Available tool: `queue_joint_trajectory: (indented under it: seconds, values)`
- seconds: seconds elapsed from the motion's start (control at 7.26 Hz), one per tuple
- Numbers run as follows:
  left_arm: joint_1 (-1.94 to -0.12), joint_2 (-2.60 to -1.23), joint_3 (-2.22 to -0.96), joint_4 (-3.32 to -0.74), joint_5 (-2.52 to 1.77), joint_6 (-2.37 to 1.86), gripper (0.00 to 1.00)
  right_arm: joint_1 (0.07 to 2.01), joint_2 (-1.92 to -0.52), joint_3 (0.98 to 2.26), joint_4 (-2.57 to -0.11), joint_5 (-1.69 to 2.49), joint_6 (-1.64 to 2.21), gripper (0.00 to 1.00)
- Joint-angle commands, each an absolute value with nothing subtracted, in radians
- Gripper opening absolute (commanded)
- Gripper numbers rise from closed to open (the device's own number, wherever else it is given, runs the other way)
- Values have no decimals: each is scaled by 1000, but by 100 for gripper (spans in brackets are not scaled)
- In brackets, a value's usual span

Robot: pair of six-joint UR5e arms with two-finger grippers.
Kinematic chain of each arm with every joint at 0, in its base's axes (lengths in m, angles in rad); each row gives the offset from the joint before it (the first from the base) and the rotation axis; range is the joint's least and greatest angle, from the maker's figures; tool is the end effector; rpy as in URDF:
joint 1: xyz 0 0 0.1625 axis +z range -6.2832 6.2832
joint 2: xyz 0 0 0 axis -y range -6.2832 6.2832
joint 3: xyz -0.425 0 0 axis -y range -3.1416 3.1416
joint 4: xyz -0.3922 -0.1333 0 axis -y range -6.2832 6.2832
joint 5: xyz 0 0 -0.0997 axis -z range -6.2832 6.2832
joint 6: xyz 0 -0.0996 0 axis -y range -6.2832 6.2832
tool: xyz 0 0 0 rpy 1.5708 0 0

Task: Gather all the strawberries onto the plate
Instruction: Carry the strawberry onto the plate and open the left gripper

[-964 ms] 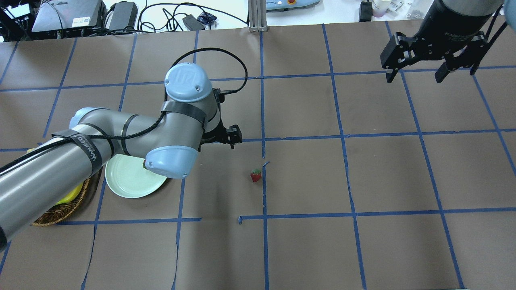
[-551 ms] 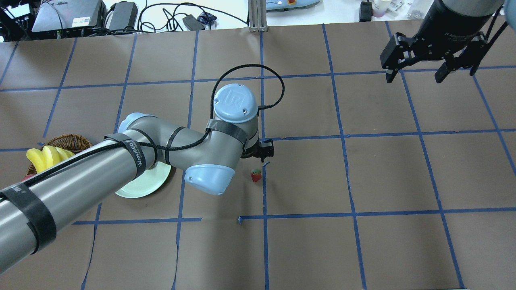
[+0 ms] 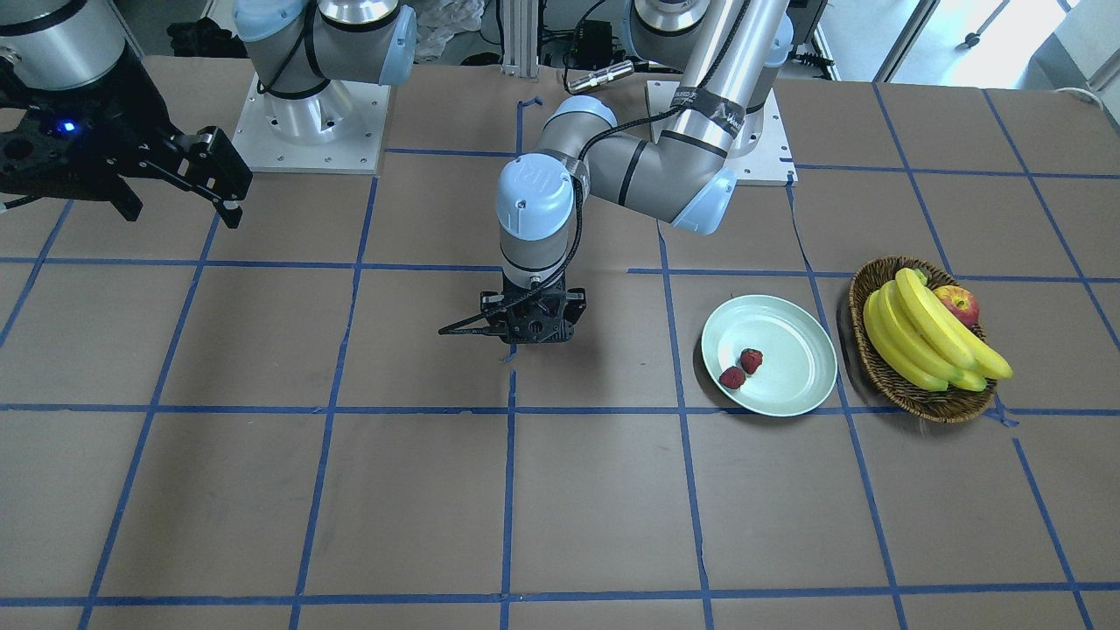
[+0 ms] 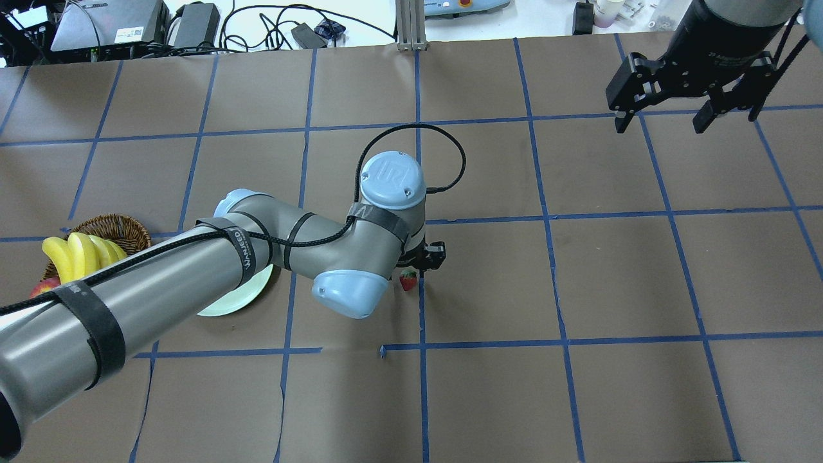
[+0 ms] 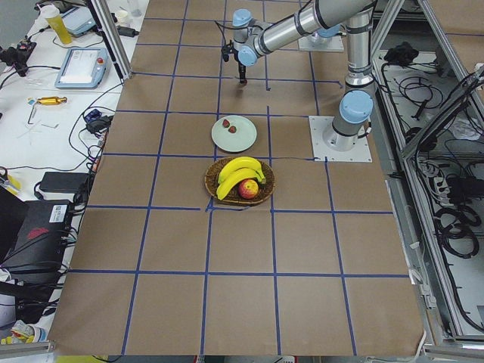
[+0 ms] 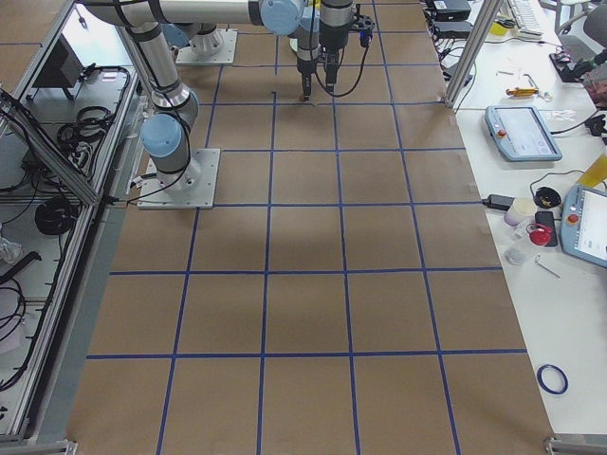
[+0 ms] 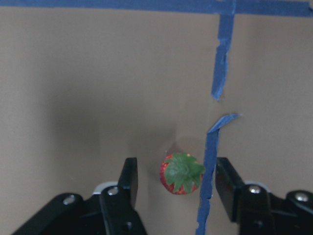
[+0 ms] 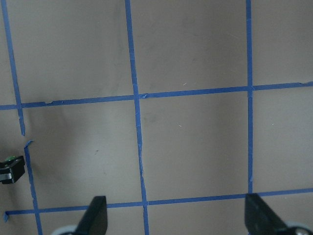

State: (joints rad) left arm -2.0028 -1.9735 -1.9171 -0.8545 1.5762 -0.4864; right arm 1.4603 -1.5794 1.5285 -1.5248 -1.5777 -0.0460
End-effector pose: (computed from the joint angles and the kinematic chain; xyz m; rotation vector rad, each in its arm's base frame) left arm -0.3509 -0.4441 0.1836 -0.0848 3.1208 0.0420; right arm 0.0780 -0.4999 0.5083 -0.1011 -3.1327 0.0068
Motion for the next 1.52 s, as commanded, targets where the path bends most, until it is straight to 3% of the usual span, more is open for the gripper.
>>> queue_joint_trajectory:
  seconds: [0.0,0.14,0.28,0.41,0.69,1.1,1.38]
  values:
    - [-2003,-1986,-1917,-854,1572,-486,62,1462,-1580,1528,-1526,-1578,-46,100]
    - [-2008,-1987,-1916,-854,1574,-485,33,1460,-1580,1529,-1525,-1578,-46,100]
    - [-2008,-1987,-1916,-854,1574,-483,12,1462,-1580,1528,-1526,-1578,-46,100]
    - [-2009,-1985,-1916,-854,1572,-477,1,1462,-1580,1528,-1525,-1577,-46,100]
    - [-1975,-1941,-1896,-885,1589,-419,0,1460,-1578,1528,-1525,-1578,-46,100]
    - [-1641,-1850,-1907,-1077,1629,-41,1,1462,-1577,1528,-1526,-1580,-48,100]
    - [-1460,-1800,-1984,-1100,1678,249,1,1462,-1577,1526,-1526,-1580,-43,100]
